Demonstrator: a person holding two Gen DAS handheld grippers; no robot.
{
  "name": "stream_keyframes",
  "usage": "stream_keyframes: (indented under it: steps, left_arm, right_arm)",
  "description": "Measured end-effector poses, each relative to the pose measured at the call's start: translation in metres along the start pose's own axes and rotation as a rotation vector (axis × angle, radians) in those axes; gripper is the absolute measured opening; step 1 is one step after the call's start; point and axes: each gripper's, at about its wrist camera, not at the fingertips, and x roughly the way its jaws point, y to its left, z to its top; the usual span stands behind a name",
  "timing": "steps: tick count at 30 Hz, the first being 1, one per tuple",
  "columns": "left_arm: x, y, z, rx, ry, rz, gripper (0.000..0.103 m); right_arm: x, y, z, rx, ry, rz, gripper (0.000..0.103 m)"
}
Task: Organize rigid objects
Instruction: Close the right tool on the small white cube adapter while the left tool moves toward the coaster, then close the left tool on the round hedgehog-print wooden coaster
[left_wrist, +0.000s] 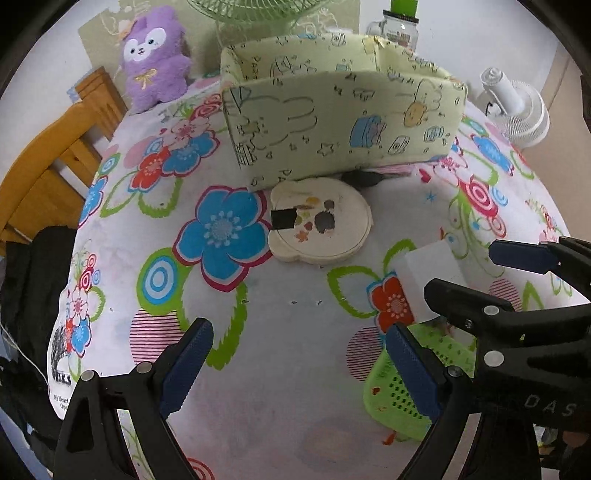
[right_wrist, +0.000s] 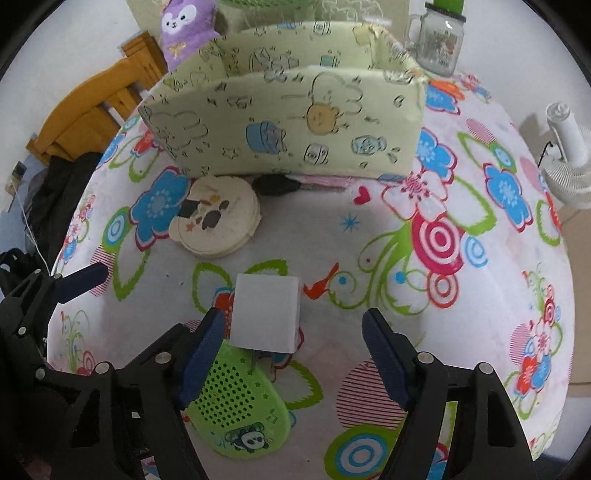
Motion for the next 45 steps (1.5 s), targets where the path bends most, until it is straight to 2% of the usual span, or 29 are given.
stream_keyframes:
  steps: [4, 7, 9, 16, 24, 32, 36, 45]
  left_arm:
    - [0.005, 0.007, 0.000, 0.013, 0.005, -0.003, 0.096]
    - [0.009, 0.012, 0.000, 0.014, 0.014, -0.012, 0.096]
    - [0.010, 0.013, 0.000, 0.024, 0.016, -0.018, 0.096]
    - [0.014, 0.019, 0.005, 0.028, 0.026, -0.062, 0.096]
    - [0.012, 0.020, 0.025, 0.025, 0.004, -0.120, 0.096]
    - [0.019, 0.005, 0.045, 0.065, -0.002, -0.103, 0.096]
    - [0.027, 0.002, 0.054, 0.048, 0.010, -0.108, 0.096]
    - [0.045, -0.005, 0.073, 0.027, 0.022, -0.055, 0.096]
  right_arm:
    - [0.008, 0.008, 0.002, 0.010, 0.006, -0.007, 0.073]
    - [0.013, 0.012, 0.004, 0.019, 0.020, -0.005, 0.061]
    - [0.018, 0.015, 0.005, 0.026, 0.043, -0.013, 0.044]
    - [0.019, 0.022, 0.007, 0.062, 0.051, -0.054, 0.043]
    - [-0.005, 0.009, 0.011, 0.133, -0.001, -0.094, 0.043]
    - [-0.007, -0.010, 0.019, 0.180, -0.017, -0.107, 0.043]
    - [-0.003, -0.021, 0.028, 0.177, -0.008, -0.104, 0.043]
    - [0.006, -0.040, 0.046, 0.158, 0.010, -0.086, 0.043]
